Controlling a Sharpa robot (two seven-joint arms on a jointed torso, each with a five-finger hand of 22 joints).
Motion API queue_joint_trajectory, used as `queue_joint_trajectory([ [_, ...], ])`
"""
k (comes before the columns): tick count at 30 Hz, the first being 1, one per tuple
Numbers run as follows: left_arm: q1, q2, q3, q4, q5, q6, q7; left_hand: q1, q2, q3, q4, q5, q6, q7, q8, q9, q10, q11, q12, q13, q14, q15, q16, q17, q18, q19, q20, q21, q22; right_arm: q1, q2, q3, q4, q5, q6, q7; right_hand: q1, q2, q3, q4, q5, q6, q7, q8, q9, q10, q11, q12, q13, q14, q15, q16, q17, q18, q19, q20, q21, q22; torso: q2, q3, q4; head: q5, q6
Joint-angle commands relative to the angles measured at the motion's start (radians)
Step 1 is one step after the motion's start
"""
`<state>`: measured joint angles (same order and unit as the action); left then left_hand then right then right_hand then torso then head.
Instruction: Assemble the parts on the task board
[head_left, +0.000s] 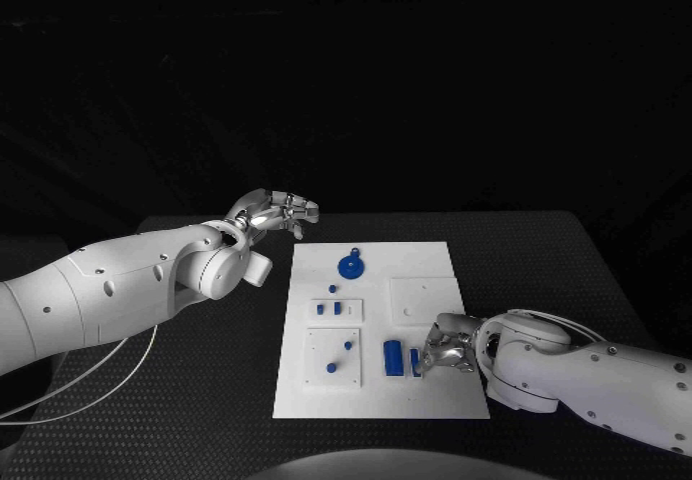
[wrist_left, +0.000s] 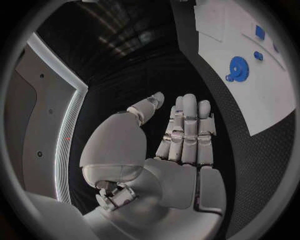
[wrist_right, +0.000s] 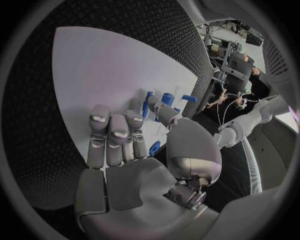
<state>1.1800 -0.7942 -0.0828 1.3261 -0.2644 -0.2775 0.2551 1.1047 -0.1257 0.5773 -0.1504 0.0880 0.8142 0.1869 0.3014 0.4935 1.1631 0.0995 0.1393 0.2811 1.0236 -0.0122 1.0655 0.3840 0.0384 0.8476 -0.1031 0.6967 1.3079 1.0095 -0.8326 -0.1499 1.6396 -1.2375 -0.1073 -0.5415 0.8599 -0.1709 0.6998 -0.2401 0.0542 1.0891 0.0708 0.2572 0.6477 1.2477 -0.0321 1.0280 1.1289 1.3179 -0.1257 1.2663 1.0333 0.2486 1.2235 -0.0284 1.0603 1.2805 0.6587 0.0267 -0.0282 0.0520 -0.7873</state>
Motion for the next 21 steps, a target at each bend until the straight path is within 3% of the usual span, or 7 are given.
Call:
queue_joint_trajectory([
  [1,0.001,0.003,0.001,-0.002,0.004,0.012,0.007,-0.007,0.002,0.001,0.007,0.005,-0.006,-0.002,-0.006,0.002,-0.005,0.002,0.005,0.001,-0.001,0.006,-0.006,0.001,0.011,0.003,-0.002,-0.006,0.011,-0.003,-0.015,-0.003,0.000,0.040,0.004,0.014,-0.005,-0.031,0.010,0.014,0.001,-0.003,0.006,-0.007,-0.007,0.003,-0.001,-0.007,-0.001,0.000,-0.004,-0.001,-0.001,0.013,-0.001,0.003,0.001,-0.002,0.000,0.0009,-0.0007,-0.001,0.004],
  [6,0.001,0.008,0.001,-0.015,0.004,0.015,0.008,-0.008,0.002,0.000,0.007,0.005,-0.006,-0.002,-0.006,0.002,-0.005,0.002,0.005,0.001,-0.001,0.006,-0.006,0.002,0.011,0.003,-0.002,-0.007,0.011,0.003,-0.037,0.003,0.008,0.118,-0.013,0.083,-0.024,-0.093,0.011,0.049,-0.004,-0.030,0.014,-0.021,-0.012,-0.008,0.006,-0.010,0.000,-0.004,-0.003,-0.013,-0.009,0.013,-0.007,0.002,-0.008,-0.008,-0.001,0.0007,-0.0018,-0.005,0.012],
  [9,0.001,0.012,0.000,-0.028,0.004,0.016,0.009,-0.009,0.002,0.000,0.008,0.005,-0.006,-0.001,-0.006,0.002,-0.004,0.002,0.006,0.001,-0.001,0.006,-0.006,0.002,0.011,0.003,-0.001,-0.007,0.011,0.022,-0.036,0.013,-0.003,0.178,-0.029,0.138,-0.040,-0.110,-0.005,0.060,-0.004,-0.060,0.023,-0.035,-0.015,-0.021,0.015,-0.012,0.003,-0.008,0.004,-0.024,-0.015,0.013,-0.016,0.001,-0.017,-0.012,-0.003,0.0003,-0.0029,-0.007,0.023],
  [13,0.001,0.023,0.000,-0.045,0.017,0.017,0.012,-0.010,0.001,-0.001,0.009,0.004,-0.006,-0.001,-0.005,0.002,-0.004,0.002,0.006,0.001,-0.002,0.006,-0.006,0.002,0.011,0.003,-0.001,-0.007,0.011,0.055,-0.032,0.019,-0.042,0.267,-0.047,0.246,-0.057,-0.101,-0.044,0.061,-0.001,-0.097,0.036,-0.049,-0.015,-0.042,0.026,-0.013,0.007,-0.014,0.014,-0.035,-0.020,0.013,-0.031,-0.001,-0.028,-0.015,-0.006,-0.0015,-0.0065,-0.012,0.041],
  [16,0.000,0.039,-0.001,-0.066,0.039,0.032,0.018,-0.011,0.002,-0.001,0.010,0.004,-0.005,-0.001,-0.005,0.002,-0.004,0.002,0.006,0.001,-0.003,0.006,-0.008,0.002,0.010,0.002,-0.001,-0.008,0.011,0.088,-0.016,0.022,-0.110,0.359,-0.066,0.372,-0.058,-0.084,-0.067,0.055,0.016,-0.103,0.038,-0.049,-0.011,-0.053,0.028,-0.012,0.010,-0.019,0.015,-0.039,-0.020,0.013,-0.039,-0.003,-0.032,-0.016,-0.012,-0.0037,-0.0079,-0.020,0.062],
  [18,0.000,0.057,-0.007,-0.096,0.061,0.039,0.022,-0.013,0.006,-0.002,0.010,0.004,-0.002,-0.003,-0.004,0.005,-0.004,0.005,0.008,0.002,-0.022,0.010,-0.035,-0.009,0.009,-0.007,0.002,-0.018,0.010,0.104,0.010,0.032,-0.193,0.464,-0.060,0.481,-0.053,-0.064,-0.084,0.044,0.034,-0.103,0.037,-0.045,-0.006,-0.068,0.028,-0.012,0.012,-0.030,0.015,-0.045,-0.020,0.013,-0.053,-0.003,-0.040,-0.017,-0.021,-0.0073,-0.0123,-0.022,0.075],
  [21,0.000,0.069,-0.010,-0.127,0.079,0.058,0.034,-0.016,0.009,0.001,0.009,0.004,0.005,-0.006,0.001,0.009,-0.008,0.011,0.007,0.001,-0.044,0.021,-0.092,-0.032,0.003,-0.033,0.013,-0.049,-0.001,0.114,0.059,0.052,-0.312,0.580,-0.067,0.577,-0.040,-0.029,-0.101,0.019,0.057,-0.112,0.041,-0.046,-0.002,-0.093,0.028,-0.021,0.011,-0.053,0.016,-0.064,-0.026,0.012,-0.078,-0.002,-0.056,-0.021,-0.038,-0.0116,-0.0178,-0.026,0.114],
])
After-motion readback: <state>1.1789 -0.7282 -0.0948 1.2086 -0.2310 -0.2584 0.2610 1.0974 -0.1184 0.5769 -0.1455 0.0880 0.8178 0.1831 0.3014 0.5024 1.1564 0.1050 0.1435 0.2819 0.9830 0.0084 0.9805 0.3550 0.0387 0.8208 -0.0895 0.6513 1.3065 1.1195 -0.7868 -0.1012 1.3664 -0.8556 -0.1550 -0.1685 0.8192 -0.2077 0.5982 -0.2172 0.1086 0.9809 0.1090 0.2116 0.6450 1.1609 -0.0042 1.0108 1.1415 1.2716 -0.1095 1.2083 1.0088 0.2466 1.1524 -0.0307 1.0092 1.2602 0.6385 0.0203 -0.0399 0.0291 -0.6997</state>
